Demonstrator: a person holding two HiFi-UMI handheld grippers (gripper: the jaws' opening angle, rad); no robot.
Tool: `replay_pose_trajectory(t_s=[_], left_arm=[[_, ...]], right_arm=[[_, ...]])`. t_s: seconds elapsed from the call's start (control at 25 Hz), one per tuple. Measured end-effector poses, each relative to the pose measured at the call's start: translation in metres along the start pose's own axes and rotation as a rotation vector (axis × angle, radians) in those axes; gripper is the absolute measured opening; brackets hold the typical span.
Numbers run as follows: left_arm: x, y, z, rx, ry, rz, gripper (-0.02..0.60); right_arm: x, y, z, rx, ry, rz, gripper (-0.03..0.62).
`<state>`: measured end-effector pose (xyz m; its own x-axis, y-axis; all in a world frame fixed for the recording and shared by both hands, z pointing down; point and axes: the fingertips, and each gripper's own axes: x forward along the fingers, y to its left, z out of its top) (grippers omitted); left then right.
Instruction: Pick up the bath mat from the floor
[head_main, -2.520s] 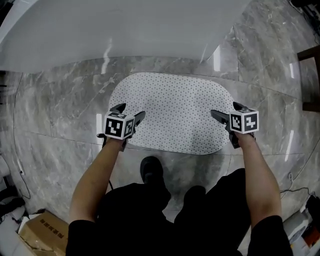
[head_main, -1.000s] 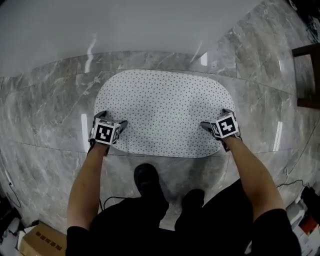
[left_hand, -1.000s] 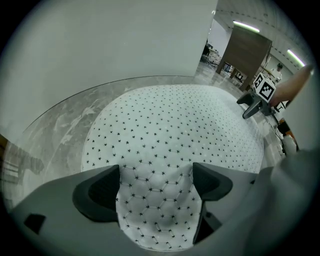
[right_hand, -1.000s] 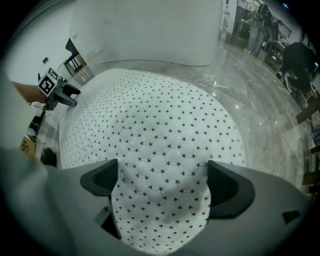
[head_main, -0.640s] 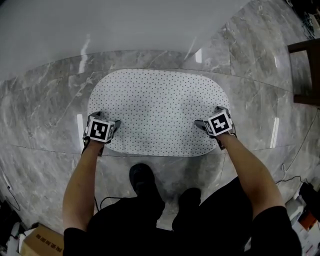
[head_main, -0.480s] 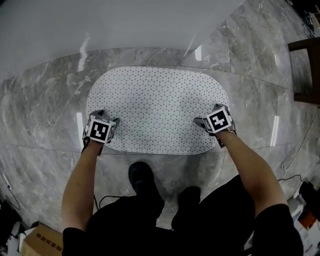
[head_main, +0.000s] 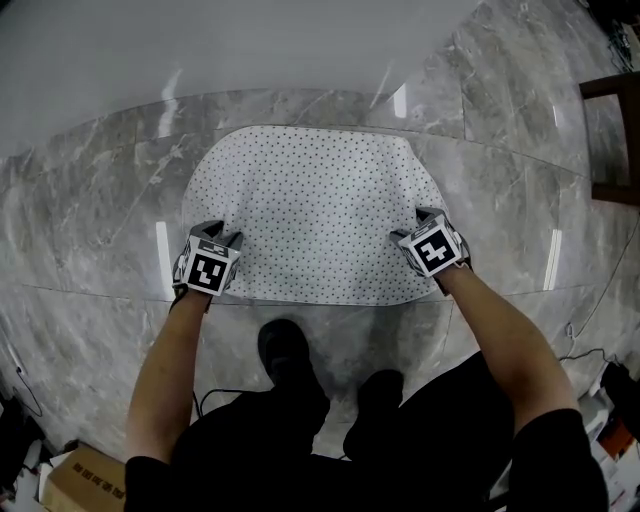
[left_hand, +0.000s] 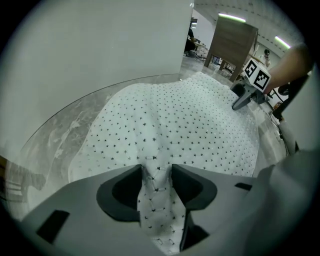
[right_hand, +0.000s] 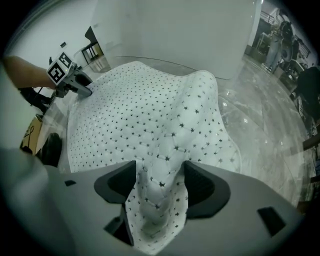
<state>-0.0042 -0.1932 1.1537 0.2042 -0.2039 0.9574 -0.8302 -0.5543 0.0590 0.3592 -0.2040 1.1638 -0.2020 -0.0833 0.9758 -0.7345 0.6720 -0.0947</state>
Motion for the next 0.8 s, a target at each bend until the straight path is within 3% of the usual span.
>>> replay_pose_trajectory(t_s=[0.16, 0.28, 0.48, 0.64, 0.8], left_arm=[[0.002, 0.015, -0.006, -0.070, -0.004, 0.000, 0.327], [0.004, 0.016, -0.005, -0.077, 0.006, -0.020, 0.334], [0.003, 0.014, -0.007, -0.042, -0.003, -0.047, 0.339], [0.001, 0.008, -0.010, 0.093, 0.035, -0.103, 0.367], [0.004, 0.006, -0.011, 0.091, 0.044, -0.082, 0.368]], right_arm=[[-0.001, 0.005, 0.000, 0.000, -0.008, 0.009, 0.248], [-0.001, 0.009, 0.003, 0.017, -0.021, 0.008, 0.144], [0.001, 0.022, 0.005, 0.022, -0.015, 0.053, 0.053], [0.000, 0.023, 0.006, 0.030, -0.012, 0.095, 0.047], [-0.001, 0.022, 0.007, 0.038, -0.003, 0.113, 0.044]])
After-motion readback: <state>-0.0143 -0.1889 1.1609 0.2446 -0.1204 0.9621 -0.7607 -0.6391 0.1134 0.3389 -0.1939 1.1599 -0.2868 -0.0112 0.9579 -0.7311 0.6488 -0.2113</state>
